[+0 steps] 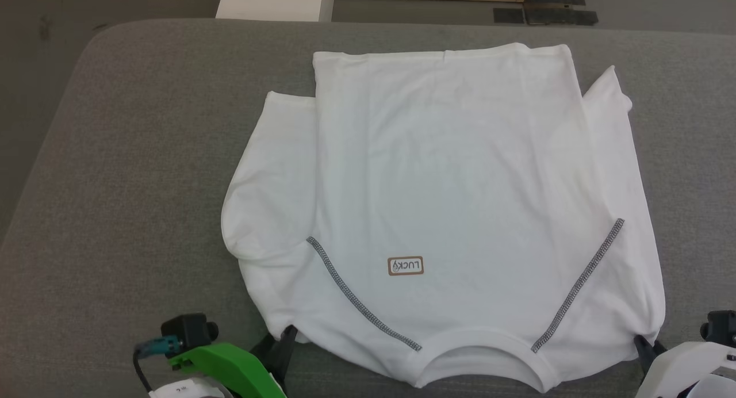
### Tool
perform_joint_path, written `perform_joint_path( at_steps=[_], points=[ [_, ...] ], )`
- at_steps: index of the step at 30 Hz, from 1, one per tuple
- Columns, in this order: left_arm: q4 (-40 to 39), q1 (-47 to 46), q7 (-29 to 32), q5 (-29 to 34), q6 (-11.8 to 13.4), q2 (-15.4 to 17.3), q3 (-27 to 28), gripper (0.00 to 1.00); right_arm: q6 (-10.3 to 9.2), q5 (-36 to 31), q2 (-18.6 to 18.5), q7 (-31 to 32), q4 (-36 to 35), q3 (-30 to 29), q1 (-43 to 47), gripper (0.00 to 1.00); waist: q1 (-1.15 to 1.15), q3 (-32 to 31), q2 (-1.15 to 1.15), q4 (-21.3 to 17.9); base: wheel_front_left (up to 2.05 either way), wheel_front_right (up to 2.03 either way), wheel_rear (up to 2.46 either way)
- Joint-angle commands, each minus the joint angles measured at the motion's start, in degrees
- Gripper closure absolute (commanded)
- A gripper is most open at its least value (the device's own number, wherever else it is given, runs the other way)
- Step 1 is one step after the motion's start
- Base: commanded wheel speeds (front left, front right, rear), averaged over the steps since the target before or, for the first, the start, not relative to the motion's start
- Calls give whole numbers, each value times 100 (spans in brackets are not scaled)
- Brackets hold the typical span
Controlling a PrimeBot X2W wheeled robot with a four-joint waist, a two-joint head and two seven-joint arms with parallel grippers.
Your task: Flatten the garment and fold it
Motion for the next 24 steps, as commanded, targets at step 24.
perform_joint_path(
  at_steps=[24],
  points=[
    [513, -2544, -1518, 1940, 585, 422, 447, 0, -11, -613, -94, -2773, -2197, 1024, -315, 0, 1, 520, 0, -365, 0, 0, 0]
  ],
)
